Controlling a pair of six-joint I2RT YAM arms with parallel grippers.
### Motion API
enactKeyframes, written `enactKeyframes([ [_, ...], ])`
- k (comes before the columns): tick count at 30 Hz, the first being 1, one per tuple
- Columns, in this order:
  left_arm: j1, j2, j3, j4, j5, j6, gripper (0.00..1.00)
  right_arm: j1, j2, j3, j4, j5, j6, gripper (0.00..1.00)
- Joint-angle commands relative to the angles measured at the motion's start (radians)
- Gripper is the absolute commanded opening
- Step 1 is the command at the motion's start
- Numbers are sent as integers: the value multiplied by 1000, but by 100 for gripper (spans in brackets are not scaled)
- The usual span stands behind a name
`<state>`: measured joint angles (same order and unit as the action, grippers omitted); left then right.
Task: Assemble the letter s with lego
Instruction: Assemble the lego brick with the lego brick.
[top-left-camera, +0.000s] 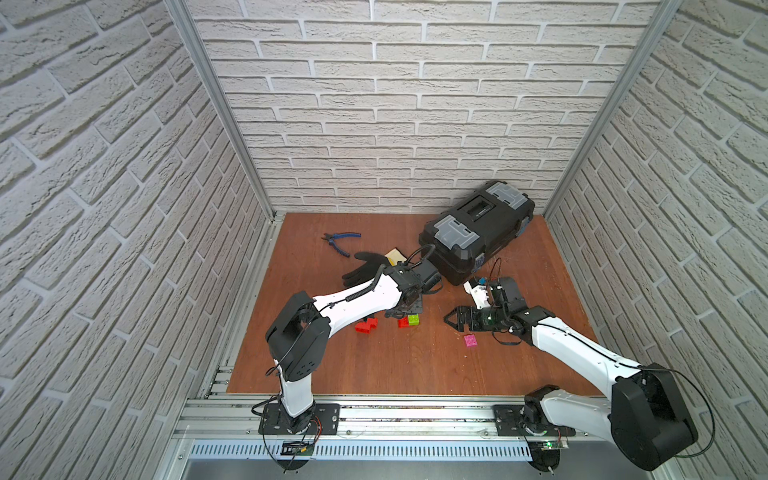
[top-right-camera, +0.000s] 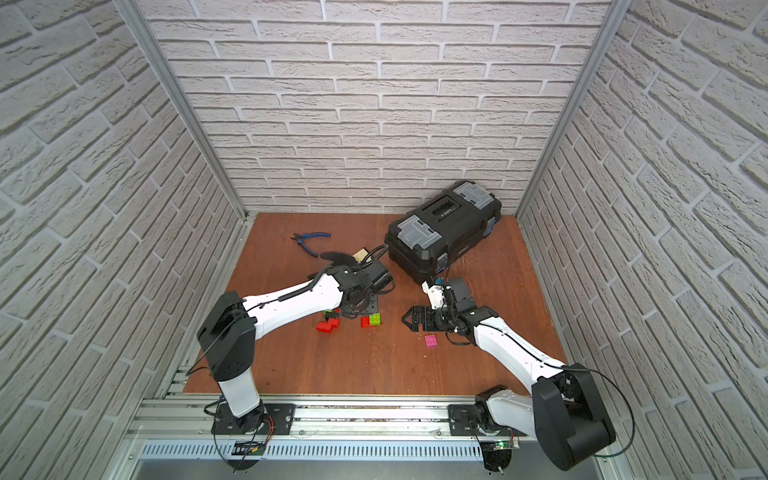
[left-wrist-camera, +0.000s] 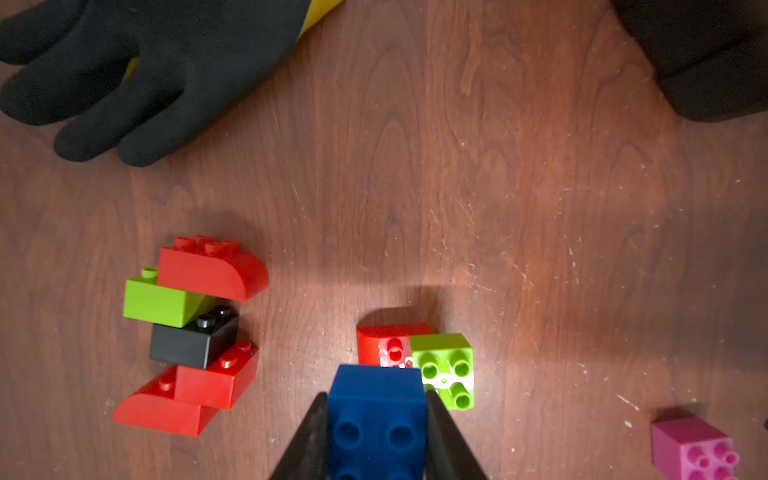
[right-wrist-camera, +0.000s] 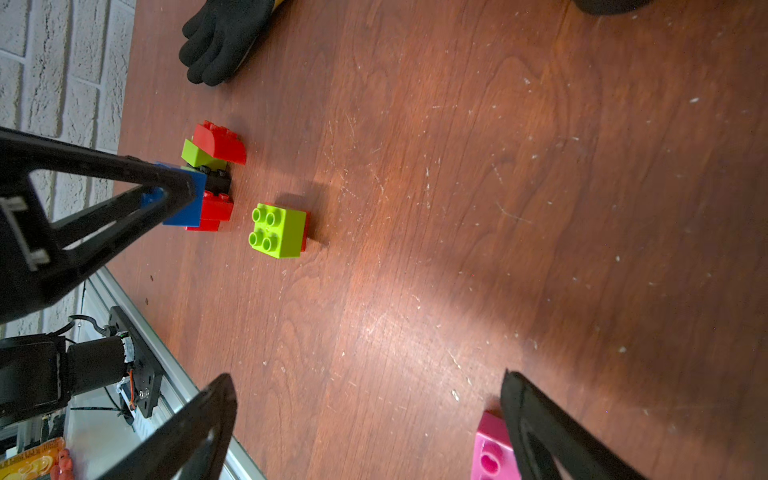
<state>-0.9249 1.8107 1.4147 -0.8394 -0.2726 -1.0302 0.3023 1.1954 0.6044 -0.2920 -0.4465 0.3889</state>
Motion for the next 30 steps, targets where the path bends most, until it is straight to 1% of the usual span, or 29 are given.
enactKeyframes([
  [1, -17, 20, 18, -4, -22, -46, 33, -10, -20, -25, 24, -9, 11, 100],
  [11, -47, 46, 8, 14, -18, -81, 32, -17, -21, -47, 37, -16, 21, 100],
  [18, -48, 67, 17, 26, -18, -81, 32, -17, -16, -51, 41, -21, 24, 100],
  [30, -50, 81, -6, 22, -24, -87, 32, -19, -16, -55, 41, -26, 25, 100],
])
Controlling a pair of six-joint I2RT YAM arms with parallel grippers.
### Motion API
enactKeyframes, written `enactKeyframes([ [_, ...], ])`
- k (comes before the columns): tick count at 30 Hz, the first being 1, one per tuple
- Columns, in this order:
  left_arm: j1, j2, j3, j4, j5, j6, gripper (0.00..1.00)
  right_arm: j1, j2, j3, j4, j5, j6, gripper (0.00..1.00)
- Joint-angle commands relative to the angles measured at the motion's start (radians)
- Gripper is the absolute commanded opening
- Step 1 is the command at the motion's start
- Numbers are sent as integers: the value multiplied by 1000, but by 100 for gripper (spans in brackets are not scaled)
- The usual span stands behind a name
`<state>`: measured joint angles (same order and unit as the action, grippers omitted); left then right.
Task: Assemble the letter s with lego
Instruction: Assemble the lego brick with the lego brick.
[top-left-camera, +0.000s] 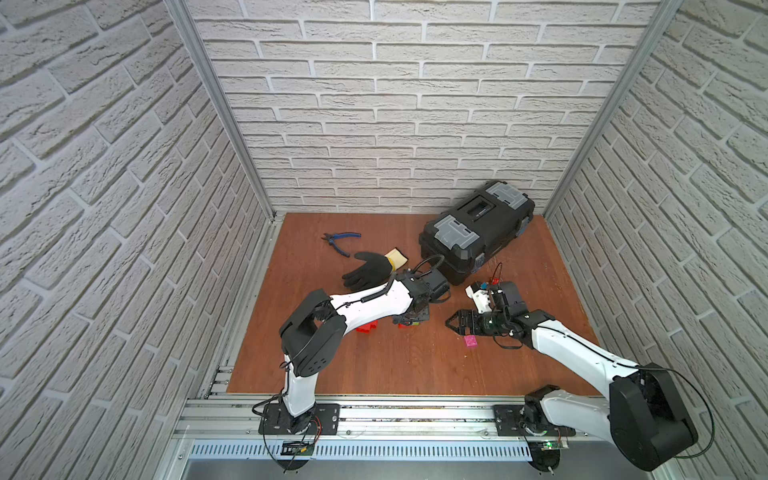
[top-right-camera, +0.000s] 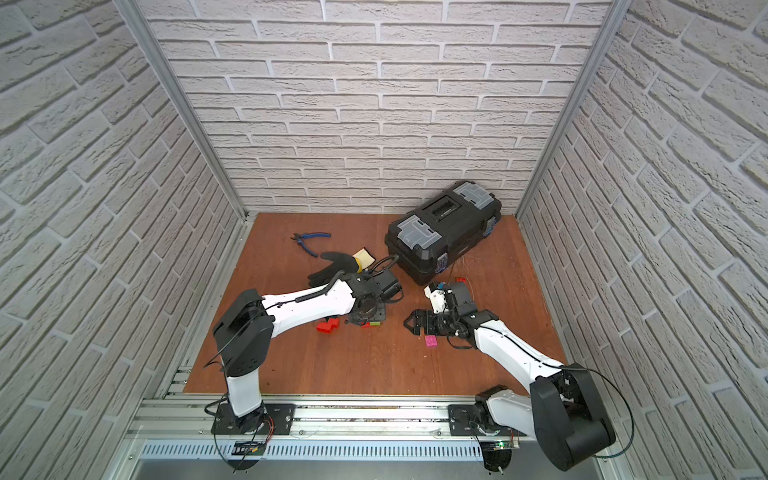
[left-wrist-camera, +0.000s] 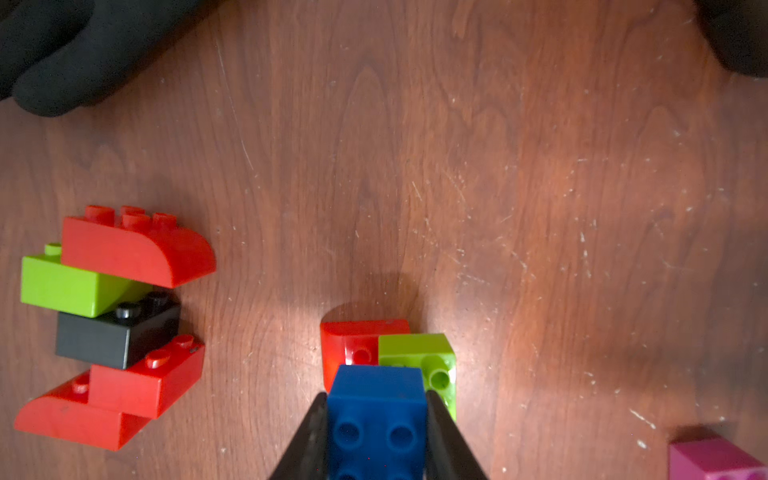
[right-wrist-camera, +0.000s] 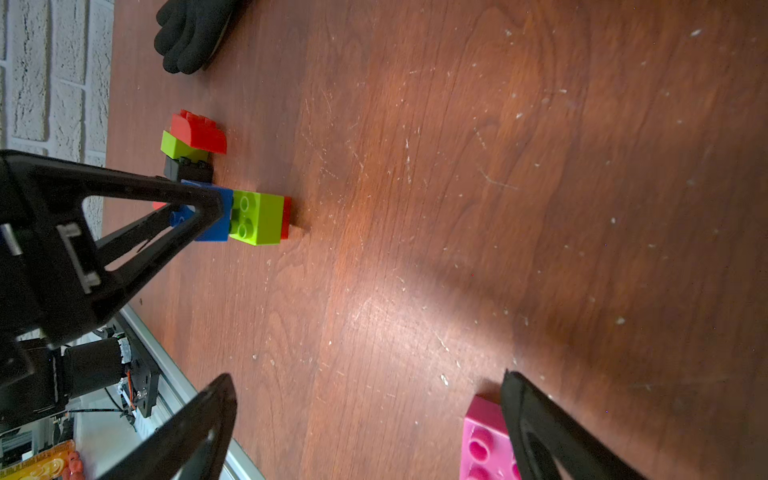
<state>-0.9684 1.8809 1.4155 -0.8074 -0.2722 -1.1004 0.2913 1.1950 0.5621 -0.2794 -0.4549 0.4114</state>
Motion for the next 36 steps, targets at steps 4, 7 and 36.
enactKeyframes([
  [4, -7, 13, -12, -10, -24, -35, 31, -11, -5, -12, 36, -25, 6, 100],
  [7, -13, 13, -11, -12, -18, -38, 31, -11, -2, -15, 41, -28, 9, 100],
  [36, -18, 41, -48, 8, -75, -59, 30, -14, 16, -17, 48, -34, 8, 100],
])
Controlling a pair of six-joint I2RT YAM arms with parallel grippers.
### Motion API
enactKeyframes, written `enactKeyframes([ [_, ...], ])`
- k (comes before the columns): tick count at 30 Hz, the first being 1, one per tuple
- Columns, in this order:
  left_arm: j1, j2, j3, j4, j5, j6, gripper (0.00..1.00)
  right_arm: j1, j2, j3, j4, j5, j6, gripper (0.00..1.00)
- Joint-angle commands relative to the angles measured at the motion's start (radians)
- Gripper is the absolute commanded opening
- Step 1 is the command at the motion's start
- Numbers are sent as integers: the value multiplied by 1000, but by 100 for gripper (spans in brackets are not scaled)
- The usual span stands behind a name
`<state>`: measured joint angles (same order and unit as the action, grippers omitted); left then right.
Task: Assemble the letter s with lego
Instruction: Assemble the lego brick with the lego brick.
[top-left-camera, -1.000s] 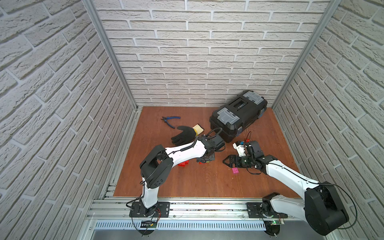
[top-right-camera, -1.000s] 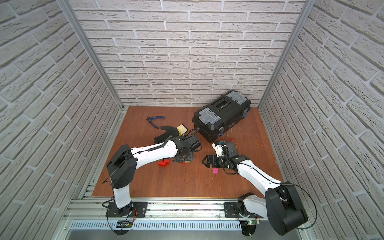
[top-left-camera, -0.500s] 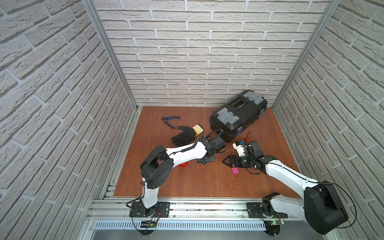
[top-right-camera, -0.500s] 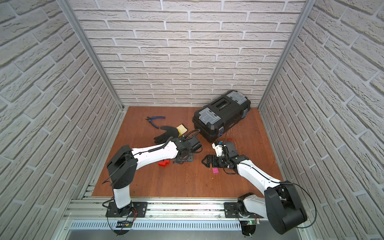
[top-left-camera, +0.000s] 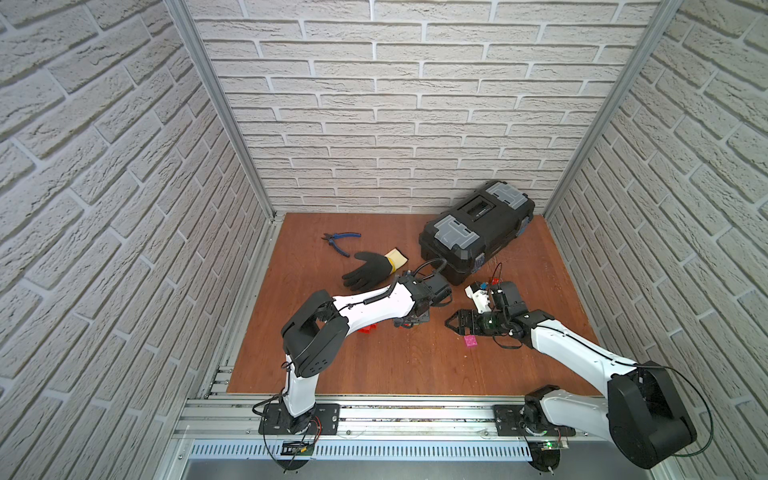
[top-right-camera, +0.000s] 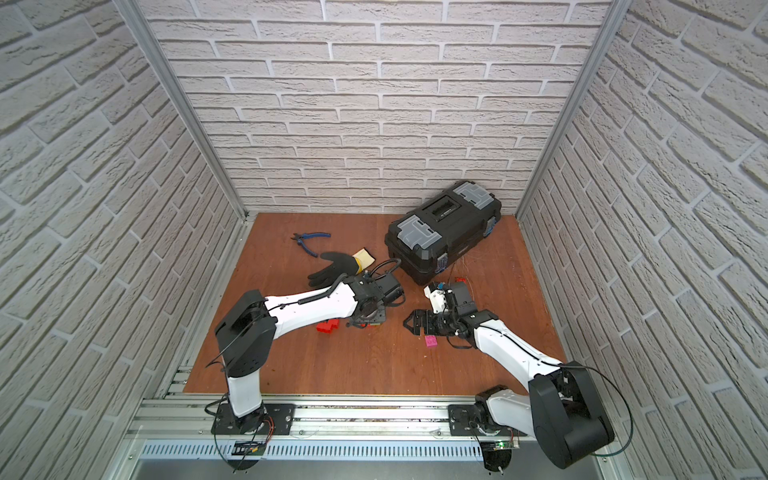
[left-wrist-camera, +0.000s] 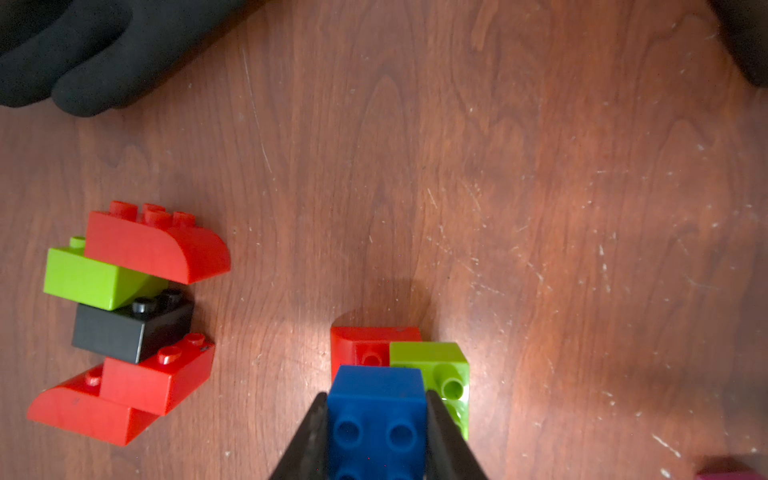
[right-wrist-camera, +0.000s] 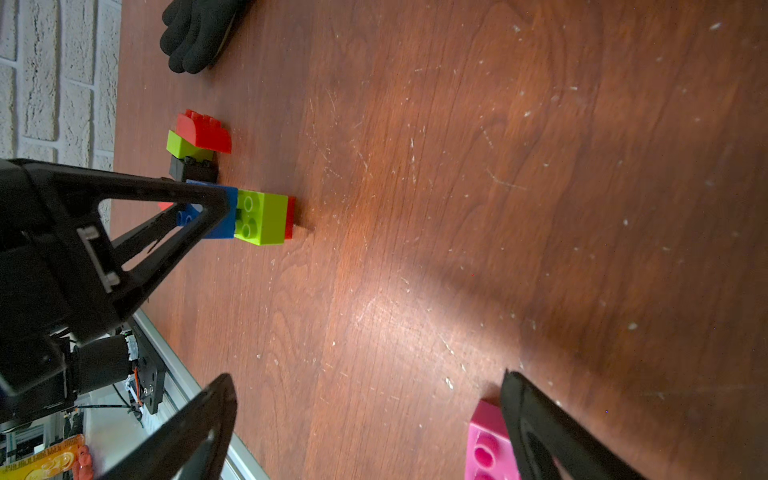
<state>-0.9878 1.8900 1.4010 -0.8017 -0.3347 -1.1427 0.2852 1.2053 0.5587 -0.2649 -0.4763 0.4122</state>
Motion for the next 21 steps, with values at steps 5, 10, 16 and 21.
enactKeyframes([
  [5, 0, 34, -35, 21, 27, -16, 29, -8, 4, -13, 31, -18, 8, 100],
  [10, -1, 25, -25, -1, 35, 5, 29, -9, 3, -13, 30, -19, 7, 100],
  [16, -2, 9, -35, -8, 30, 11, 30, -8, 6, -19, 44, -24, 14, 100],
  [21, -3, 12, -29, 3, 28, 10, 29, -9, 6, -17, 44, -28, 16, 100],
])
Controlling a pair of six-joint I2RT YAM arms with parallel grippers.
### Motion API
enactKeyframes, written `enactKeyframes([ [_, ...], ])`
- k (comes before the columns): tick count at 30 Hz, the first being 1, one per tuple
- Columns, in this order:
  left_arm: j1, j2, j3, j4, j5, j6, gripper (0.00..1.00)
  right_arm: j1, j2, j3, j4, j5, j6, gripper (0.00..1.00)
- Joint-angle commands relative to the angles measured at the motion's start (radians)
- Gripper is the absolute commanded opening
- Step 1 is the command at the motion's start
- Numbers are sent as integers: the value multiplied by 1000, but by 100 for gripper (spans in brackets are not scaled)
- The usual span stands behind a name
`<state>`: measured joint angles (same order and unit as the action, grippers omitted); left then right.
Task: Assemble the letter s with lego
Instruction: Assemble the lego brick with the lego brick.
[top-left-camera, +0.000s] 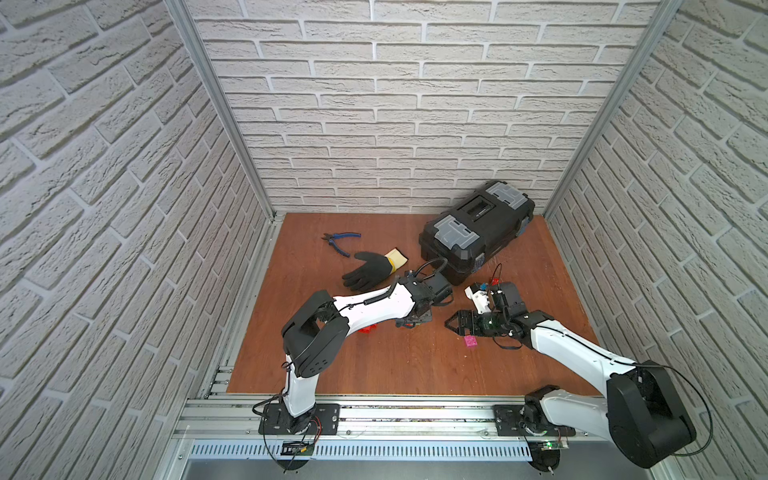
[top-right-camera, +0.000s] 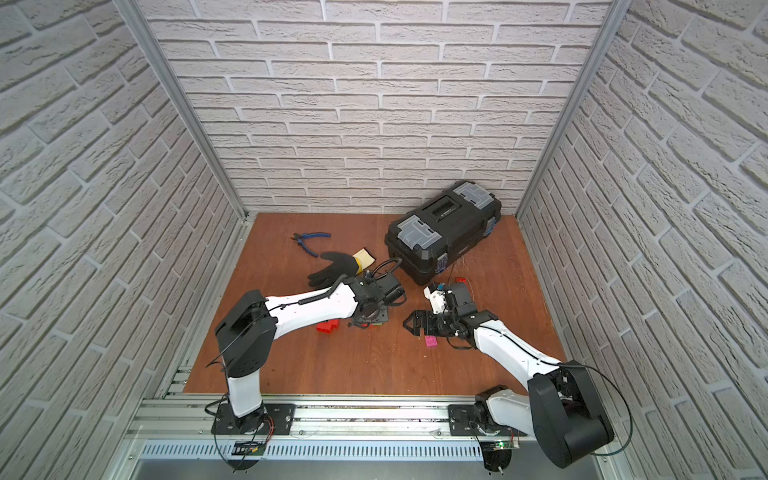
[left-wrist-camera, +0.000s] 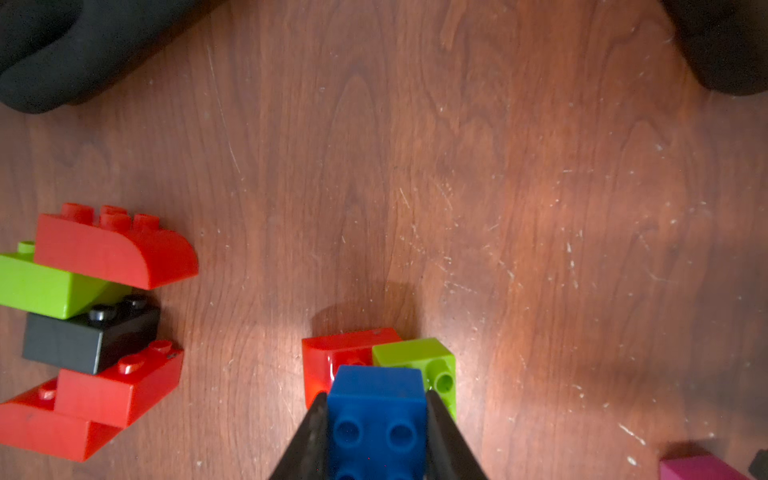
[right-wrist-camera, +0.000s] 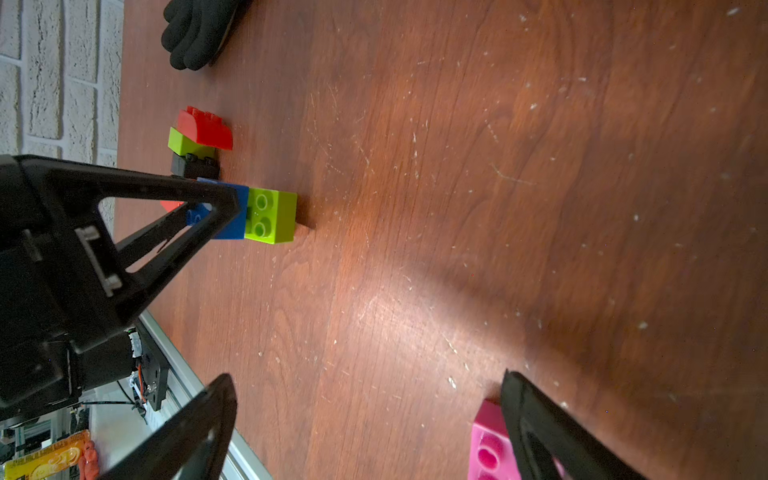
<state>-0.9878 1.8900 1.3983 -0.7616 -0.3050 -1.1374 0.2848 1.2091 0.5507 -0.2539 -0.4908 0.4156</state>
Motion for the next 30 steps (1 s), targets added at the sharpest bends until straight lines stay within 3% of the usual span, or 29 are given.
enactKeyframes([
  [1, -3, 7, -21, -36, -7, 4, 29, -8, 0, -9, 32, -14, 11, 100],
  [11, -4, -18, 23, -73, -56, 36, 29, -8, -2, -12, 36, -15, 15, 100],
  [30, -6, -23, 40, -51, -43, 36, 29, -8, 10, -11, 48, -24, 20, 100],
])
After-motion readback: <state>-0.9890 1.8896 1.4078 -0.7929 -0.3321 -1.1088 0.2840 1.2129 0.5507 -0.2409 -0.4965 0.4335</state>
